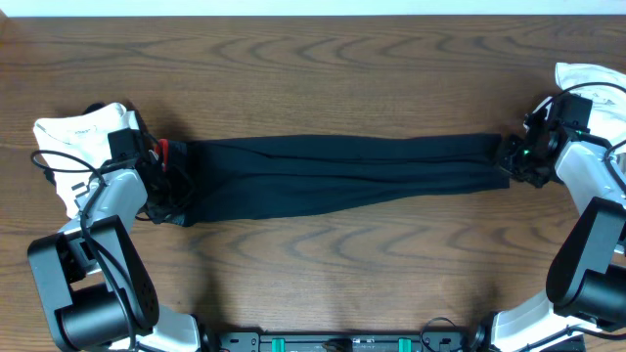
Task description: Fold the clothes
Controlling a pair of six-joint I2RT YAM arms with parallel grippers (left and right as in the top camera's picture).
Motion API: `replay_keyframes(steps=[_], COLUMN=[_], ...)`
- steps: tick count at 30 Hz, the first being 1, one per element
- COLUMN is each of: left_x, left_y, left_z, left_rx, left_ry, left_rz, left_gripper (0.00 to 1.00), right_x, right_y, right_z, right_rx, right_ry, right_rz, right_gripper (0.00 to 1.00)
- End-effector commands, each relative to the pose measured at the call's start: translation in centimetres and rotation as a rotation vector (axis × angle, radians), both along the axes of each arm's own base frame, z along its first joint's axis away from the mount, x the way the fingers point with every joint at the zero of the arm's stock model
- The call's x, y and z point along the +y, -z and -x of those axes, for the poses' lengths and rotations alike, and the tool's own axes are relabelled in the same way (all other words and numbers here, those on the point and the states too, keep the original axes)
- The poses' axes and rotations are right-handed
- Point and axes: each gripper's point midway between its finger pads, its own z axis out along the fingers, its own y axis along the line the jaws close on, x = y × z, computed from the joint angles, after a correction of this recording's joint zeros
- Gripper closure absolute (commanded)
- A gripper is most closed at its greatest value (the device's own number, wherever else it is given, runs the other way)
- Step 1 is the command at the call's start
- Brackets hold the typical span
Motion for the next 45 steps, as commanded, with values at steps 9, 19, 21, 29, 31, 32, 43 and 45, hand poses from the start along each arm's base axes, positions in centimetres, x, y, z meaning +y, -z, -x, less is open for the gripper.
replay_keyframes(steps=[9,19,21,29,31,32,43,45], left_x=[1.0,1.0,1.0,1.0,1.0,1.0,1.0,1.0], left_y=[0.0,0.0,0.0,0.0,0.0,0.0,0.0,0.0], left_z=[0.2,0.2,0.2,0.1,0.1,0.1,0.1,0.1], left_rx=[0.018,0.018,0.018,0.015,0.015,0.015,0.014,0.014], left_ry=[-0.012,-0.012,-0.012,-0.012,-0.012,-0.012,-0.012,-0.012], left_rz=[-0.047,-0.047,-0.047,-0.048,-0.048,-0.048,-0.048,-0.048], left_gripper=[0.92,0.92,0.92,0.92,0.92,0.92,0.92,0.92], right_x=[0.7,-0.3,-0.6,-1.5,-1.7,-1.8,-3.2,-3.5], right_y=[-7.7,-13.9,-14.2,-12.7,-11.7,-11.2,-5.5,-4.3], right_z=[3.0,8.1,8.5,7.8,7.3,7.0,0.8,-0.3], right_rx=[-0.074,-0.124,-0.125,-0.081,-0.059,-0.048,-0.076,-0.088], right_ry=[0.003,0.121,0.145,0.159,0.158,0.157,0.155,0.158], right_rz=[0.044,0.167,0.176,0.184,0.177,0.174,0.140,0.133], right_gripper=[0.99,0.99,0.99,0.99,0.99,0.99,0.99,0.99])
